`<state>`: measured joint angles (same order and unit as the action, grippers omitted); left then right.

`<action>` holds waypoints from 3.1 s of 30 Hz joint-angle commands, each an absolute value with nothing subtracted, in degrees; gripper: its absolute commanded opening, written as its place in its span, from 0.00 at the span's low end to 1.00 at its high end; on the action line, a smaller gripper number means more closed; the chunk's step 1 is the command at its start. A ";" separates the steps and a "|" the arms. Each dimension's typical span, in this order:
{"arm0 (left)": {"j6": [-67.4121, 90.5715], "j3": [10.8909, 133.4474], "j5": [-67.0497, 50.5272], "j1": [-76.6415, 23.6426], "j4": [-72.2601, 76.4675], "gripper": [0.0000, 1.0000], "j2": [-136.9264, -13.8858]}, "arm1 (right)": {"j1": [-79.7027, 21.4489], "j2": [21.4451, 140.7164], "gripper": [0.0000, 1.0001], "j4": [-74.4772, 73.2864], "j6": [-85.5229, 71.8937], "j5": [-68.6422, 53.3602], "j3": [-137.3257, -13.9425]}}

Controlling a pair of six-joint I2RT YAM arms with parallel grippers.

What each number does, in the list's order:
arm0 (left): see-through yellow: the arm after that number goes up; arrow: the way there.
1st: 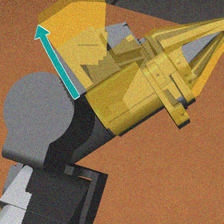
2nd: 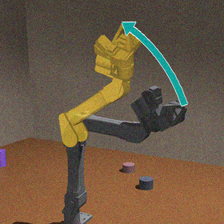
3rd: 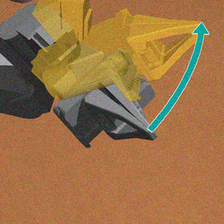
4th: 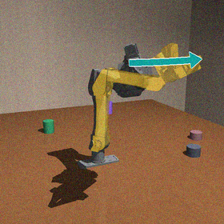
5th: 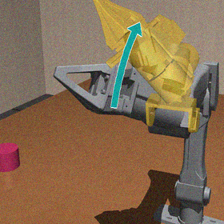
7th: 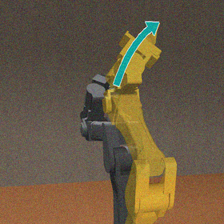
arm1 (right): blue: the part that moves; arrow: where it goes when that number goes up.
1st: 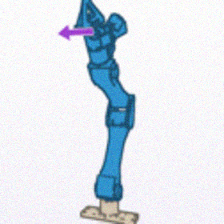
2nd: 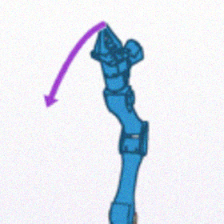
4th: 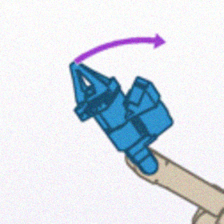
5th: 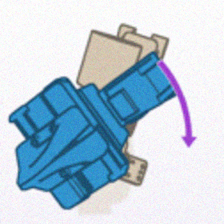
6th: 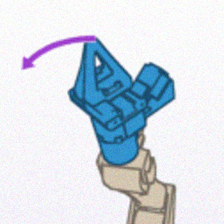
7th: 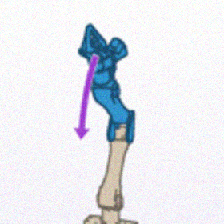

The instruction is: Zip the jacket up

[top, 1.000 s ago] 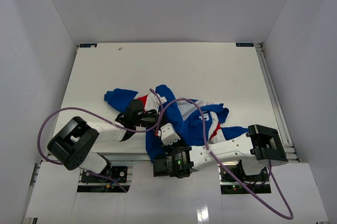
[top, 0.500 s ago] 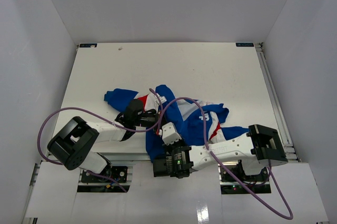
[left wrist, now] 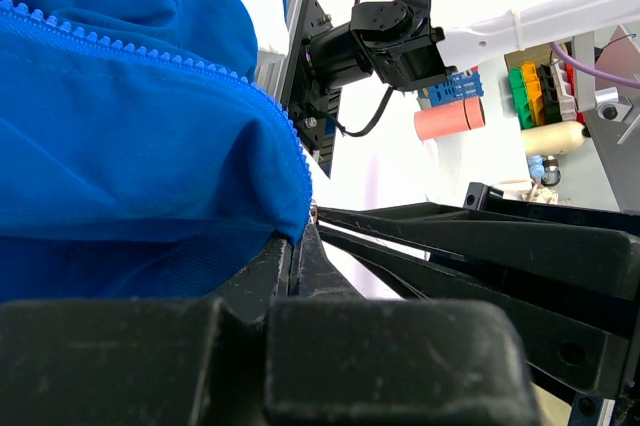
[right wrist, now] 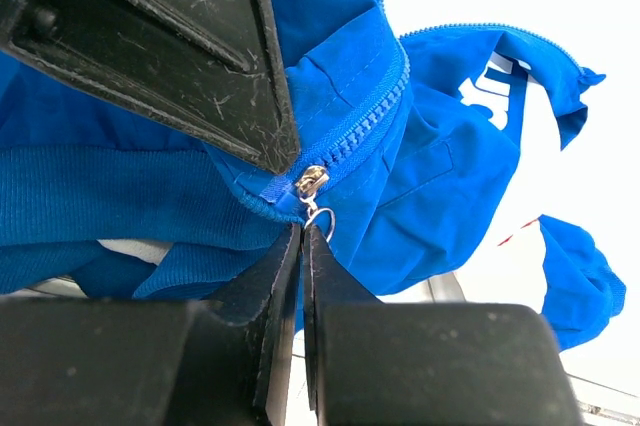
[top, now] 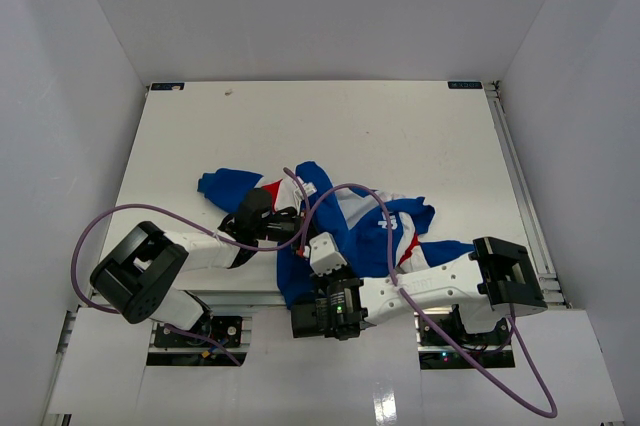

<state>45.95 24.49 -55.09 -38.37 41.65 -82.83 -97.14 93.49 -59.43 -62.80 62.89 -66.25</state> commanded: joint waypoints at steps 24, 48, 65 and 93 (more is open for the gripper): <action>45.09 25.08 -57.35 -38.23 42.87 0.00 -82.35 | -95.73 92.58 0.08 -63.31 -63.85 71.63 -67.40; 43.34 23.64 -55.99 -38.93 43.07 0.00 -79.65 | -81.76 89.98 0.08 -46.45 -44.64 76.33 -68.83; 41.91 23.23 -49.51 -39.01 33.62 0.00 -73.33 | -63.74 79.66 0.08 -5.50 -12.60 51.32 -56.81; 37.60 23.20 -28.71 -38.94 0.59 0.00 -42.54 | -26.63 95.00 0.08 7.22 -7.31 28.83 -71.02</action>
<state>38.94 22.96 -32.54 -38.85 4.78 -45.73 -30.72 94.18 4.69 -8.05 33.22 -68.27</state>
